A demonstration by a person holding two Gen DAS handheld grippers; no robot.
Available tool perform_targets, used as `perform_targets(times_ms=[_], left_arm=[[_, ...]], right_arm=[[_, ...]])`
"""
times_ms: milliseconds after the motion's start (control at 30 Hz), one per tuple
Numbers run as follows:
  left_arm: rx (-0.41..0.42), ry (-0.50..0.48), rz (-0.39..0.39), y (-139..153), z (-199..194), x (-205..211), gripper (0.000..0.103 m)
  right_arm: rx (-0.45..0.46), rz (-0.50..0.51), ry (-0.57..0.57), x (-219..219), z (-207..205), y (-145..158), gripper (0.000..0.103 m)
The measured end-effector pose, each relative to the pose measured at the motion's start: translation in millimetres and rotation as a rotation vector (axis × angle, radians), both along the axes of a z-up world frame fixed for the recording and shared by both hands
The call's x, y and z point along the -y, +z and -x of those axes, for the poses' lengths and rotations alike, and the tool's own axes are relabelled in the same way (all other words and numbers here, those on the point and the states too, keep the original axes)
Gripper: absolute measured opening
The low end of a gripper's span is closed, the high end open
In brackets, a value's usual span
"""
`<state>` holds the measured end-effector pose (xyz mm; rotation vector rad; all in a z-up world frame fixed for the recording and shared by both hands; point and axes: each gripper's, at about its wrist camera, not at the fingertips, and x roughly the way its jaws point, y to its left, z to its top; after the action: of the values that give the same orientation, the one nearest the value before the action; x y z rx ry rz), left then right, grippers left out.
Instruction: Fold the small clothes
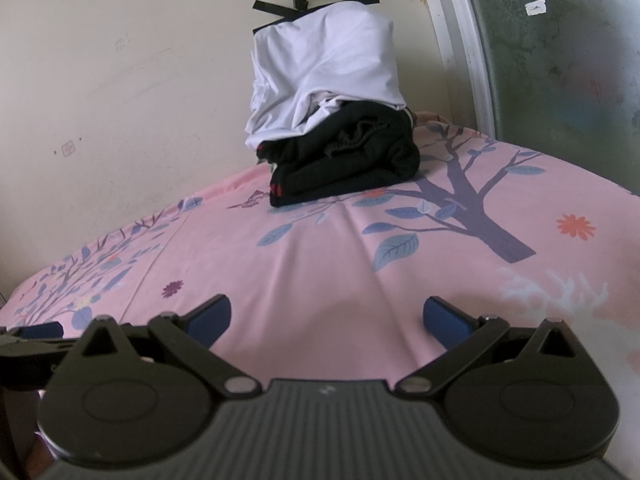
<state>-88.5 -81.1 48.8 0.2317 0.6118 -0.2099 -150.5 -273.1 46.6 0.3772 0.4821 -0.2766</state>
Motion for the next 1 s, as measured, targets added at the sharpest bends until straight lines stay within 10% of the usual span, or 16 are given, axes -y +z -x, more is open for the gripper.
perform_targets(times_ms=[1000], left_arm=[[0.011, -0.023, 0.001, 0.5, 3.0, -0.1, 0.103]], right_arm=[[-0.001, 0.000, -0.005, -2.1, 1.9, 0.7, 0.097]])
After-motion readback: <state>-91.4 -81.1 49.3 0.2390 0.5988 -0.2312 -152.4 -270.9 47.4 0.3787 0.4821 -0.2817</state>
